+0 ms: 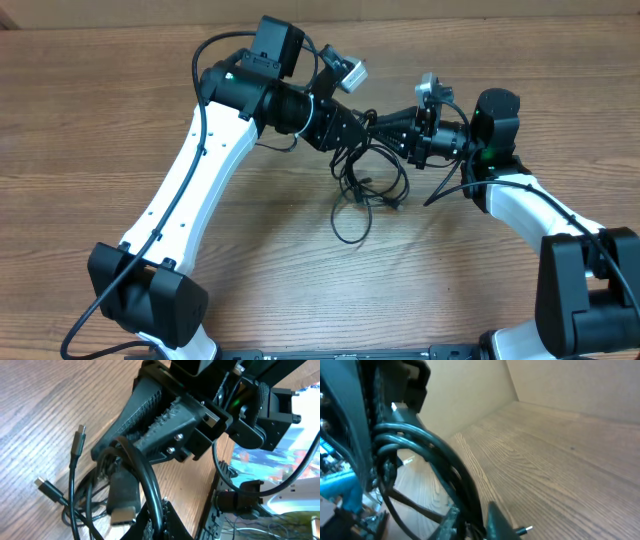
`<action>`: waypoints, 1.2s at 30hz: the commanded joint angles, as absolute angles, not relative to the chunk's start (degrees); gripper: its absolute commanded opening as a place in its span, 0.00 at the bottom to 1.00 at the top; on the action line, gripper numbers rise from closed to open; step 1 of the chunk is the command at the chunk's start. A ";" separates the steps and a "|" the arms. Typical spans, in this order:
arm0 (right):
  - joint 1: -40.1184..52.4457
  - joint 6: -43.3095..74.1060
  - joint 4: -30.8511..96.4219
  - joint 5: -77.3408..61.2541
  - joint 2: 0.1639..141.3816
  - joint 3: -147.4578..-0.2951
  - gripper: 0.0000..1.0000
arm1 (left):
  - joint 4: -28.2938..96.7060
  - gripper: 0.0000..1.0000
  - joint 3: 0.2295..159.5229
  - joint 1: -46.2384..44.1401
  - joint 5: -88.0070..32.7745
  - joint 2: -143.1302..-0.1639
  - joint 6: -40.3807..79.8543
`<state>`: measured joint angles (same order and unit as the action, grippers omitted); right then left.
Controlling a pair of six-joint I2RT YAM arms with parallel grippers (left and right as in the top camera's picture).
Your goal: Untangle cables
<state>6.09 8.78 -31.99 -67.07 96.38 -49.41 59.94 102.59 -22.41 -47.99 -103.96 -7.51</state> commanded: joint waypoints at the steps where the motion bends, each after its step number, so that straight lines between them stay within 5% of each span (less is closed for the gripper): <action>1: 6.37 8.47 -31.11 -67.16 95.39 -49.89 0.06 | 58.06 0.04 103.57 -22.41 -46.17 -104.25 -6.07; 17: 6.37 5.45 -29.26 -75.18 95.39 -49.89 0.04 | 55.81 0.05 103.57 -22.44 -13.50 -104.25 0.38; 36: 6.37 5.48 -32.91 -83.05 95.39 -49.89 0.04 | 55.20 0.04 103.55 -22.52 -7.07 -106.94 -1.74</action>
